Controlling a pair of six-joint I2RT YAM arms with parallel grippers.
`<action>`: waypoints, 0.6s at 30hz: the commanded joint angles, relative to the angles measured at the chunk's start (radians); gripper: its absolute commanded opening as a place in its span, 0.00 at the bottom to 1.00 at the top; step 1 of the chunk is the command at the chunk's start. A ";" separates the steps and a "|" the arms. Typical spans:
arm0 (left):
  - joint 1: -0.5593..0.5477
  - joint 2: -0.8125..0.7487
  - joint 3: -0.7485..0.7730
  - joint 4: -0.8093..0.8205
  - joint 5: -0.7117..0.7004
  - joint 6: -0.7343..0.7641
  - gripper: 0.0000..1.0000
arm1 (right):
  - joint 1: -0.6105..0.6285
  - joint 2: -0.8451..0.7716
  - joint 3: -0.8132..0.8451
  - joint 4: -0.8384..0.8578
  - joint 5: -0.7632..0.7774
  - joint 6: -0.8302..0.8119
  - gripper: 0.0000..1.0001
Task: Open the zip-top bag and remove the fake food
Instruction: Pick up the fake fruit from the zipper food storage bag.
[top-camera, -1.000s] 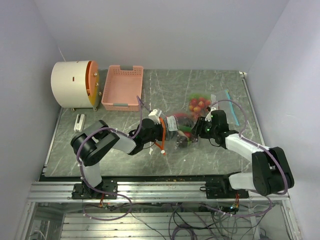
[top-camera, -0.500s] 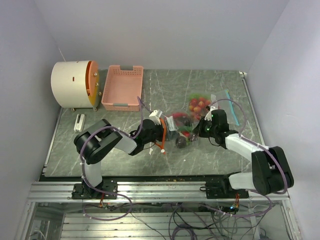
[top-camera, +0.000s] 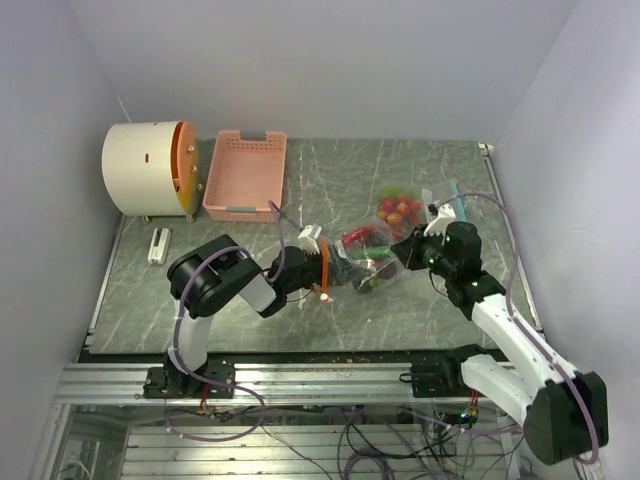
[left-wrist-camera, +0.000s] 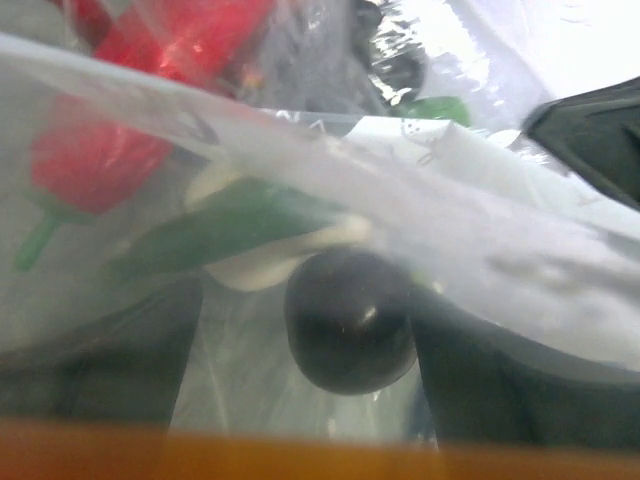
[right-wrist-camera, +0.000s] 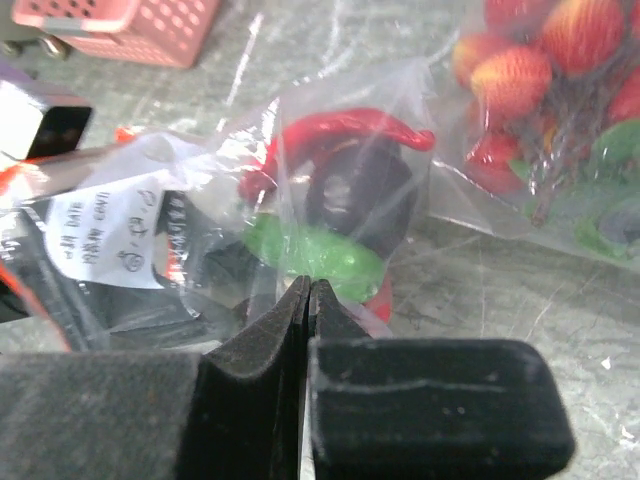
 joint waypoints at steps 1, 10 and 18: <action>0.002 0.006 -0.026 0.143 0.007 -0.013 0.96 | 0.020 -0.135 0.011 -0.012 0.023 -0.038 0.00; 0.001 0.020 -0.032 0.163 0.007 -0.017 0.93 | 0.025 -0.133 -0.043 0.032 0.037 -0.030 0.00; 0.003 -0.017 -0.074 0.121 -0.022 0.023 0.74 | 0.029 -0.167 -0.058 0.075 0.049 -0.015 0.00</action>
